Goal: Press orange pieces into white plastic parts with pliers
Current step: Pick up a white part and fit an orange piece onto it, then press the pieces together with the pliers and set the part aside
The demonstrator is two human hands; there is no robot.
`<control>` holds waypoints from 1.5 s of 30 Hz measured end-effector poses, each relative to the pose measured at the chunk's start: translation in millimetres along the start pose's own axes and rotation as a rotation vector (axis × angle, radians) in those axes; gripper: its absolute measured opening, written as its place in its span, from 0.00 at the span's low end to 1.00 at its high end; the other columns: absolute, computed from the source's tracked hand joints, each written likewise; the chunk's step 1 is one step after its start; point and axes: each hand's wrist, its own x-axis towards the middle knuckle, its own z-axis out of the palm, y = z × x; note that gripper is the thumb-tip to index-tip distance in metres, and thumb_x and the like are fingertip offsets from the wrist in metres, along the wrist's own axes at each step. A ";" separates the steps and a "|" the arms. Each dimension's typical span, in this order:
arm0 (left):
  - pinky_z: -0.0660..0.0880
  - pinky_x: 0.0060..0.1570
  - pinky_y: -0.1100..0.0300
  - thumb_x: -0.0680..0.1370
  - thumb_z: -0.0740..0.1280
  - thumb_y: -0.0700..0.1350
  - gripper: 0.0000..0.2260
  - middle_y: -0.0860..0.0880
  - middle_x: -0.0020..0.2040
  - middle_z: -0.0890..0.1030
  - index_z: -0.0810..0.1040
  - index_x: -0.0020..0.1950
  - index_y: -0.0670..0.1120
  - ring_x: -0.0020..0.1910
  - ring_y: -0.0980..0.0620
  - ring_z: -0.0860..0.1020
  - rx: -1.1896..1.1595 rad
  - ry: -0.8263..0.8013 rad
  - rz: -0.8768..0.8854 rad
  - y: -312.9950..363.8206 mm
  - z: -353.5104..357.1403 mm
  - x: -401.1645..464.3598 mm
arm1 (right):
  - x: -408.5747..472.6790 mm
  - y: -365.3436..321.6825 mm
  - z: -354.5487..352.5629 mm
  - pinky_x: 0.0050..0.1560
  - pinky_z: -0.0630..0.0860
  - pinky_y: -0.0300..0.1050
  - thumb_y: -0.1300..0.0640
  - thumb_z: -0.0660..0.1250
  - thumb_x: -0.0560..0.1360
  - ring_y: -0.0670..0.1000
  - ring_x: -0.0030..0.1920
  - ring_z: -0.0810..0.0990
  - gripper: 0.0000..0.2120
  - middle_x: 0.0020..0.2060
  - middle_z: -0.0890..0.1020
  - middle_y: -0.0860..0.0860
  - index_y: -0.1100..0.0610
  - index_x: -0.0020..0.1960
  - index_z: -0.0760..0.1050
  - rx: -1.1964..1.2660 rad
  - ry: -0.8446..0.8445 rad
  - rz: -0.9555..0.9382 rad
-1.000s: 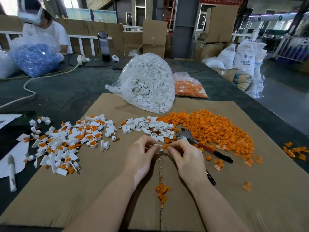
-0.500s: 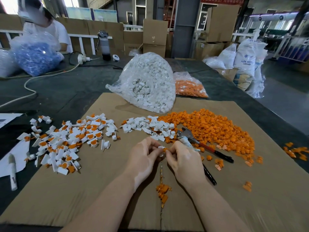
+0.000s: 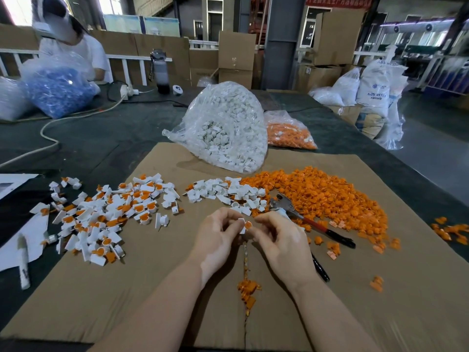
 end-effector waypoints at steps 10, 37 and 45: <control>0.70 0.41 0.66 0.77 0.66 0.44 0.04 0.50 0.40 0.81 0.77 0.45 0.53 0.42 0.55 0.78 0.102 -0.021 0.032 -1.8 -1.5 0.0 | 1.7 -3.9 -2.0 0.44 0.68 0.29 0.61 0.70 0.73 0.39 0.42 0.72 0.11 0.40 0.75 0.43 0.53 0.54 0.81 -0.053 -0.062 -0.080; 0.71 0.35 0.71 0.75 0.70 0.43 0.03 0.47 0.38 0.81 0.77 0.47 0.47 0.36 0.55 0.77 0.029 0.009 -0.063 1.3 0.2 7.0 | 8.6 7.4 -38.0 0.67 0.57 0.59 0.33 0.53 0.75 0.54 0.66 0.65 0.29 0.66 0.69 0.51 0.52 0.66 0.67 -0.757 -0.185 0.619; 0.74 0.39 0.64 0.74 0.70 0.45 0.04 0.45 0.40 0.83 0.78 0.47 0.48 0.39 0.51 0.81 -0.057 0.028 -0.143 5.1 -1.0 7.9 | 11.4 5.2 -43.8 0.64 0.60 0.58 0.38 0.59 0.74 0.54 0.64 0.64 0.22 0.62 0.67 0.52 0.53 0.59 0.69 -0.839 -0.242 0.579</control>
